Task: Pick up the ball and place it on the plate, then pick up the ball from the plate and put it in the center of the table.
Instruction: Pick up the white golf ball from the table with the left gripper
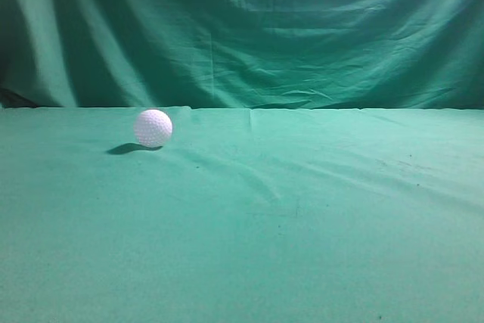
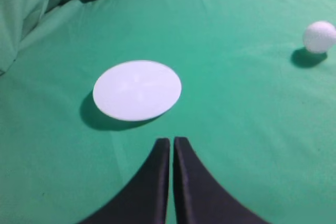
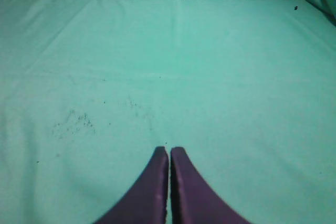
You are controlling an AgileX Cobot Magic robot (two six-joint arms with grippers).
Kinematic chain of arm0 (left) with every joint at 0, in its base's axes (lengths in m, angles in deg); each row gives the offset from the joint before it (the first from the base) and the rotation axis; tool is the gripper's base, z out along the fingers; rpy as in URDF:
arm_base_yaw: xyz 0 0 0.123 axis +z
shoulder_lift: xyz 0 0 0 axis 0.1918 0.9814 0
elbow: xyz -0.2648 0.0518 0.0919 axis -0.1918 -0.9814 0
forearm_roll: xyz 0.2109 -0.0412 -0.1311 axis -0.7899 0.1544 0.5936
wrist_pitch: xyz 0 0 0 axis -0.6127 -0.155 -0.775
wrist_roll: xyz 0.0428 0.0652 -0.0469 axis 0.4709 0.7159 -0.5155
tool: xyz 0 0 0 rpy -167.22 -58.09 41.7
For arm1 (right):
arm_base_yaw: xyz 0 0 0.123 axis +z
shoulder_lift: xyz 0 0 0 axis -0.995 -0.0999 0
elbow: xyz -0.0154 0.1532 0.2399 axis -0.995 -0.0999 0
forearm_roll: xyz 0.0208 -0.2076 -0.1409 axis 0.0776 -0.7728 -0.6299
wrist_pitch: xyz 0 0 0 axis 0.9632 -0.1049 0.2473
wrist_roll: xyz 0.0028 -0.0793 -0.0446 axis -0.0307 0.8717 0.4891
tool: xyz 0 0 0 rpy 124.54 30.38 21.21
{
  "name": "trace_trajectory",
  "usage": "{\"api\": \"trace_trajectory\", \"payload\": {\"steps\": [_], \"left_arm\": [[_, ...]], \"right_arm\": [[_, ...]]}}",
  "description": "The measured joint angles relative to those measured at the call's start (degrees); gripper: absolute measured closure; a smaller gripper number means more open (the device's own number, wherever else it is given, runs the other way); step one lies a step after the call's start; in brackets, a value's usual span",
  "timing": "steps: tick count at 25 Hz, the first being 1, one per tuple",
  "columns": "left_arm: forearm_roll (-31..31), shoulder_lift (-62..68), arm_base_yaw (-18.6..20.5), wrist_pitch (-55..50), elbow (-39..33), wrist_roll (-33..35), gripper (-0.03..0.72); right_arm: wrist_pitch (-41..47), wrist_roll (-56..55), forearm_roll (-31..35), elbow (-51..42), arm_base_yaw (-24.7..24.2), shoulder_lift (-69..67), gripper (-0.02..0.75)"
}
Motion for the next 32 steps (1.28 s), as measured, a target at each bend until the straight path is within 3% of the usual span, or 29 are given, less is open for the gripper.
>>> {"api": "trace_trajectory", "payload": {"steps": [5,13,17,23,28,32], "left_arm": [[7.7,0.0,0.0,13.2,0.0,0.0,0.688],[8.6,0.0,0.0,21.3,0.0,-0.6,0.688],[9.1,0.0,0.0,28.9,0.0,-10.4,0.688],[4.9,2.1,-0.9,15.4,7.5,-24.8,0.688],[4.9,10.1,-6.6,6.1,15.0,-19.9,0.688],[4.7,15.6,-9.4,5.3,15.9,-17.4,0.688]], "right_arm": [[0.0,0.0,0.0,0.0,0.0,0.0,0.738],[0.0,0.0,0.0,0.0,0.0,0.0,0.738],[0.0,0.0,0.0,0.0,0.0,0.0,0.738],[0.0,0.0,0.0,0.0,0.0,0.0,0.738],[0.0,0.0,0.0,0.0,0.0,0.0,0.738],[0.0,0.0,0.0,0.0,0.0,0.0,0.738]]}}
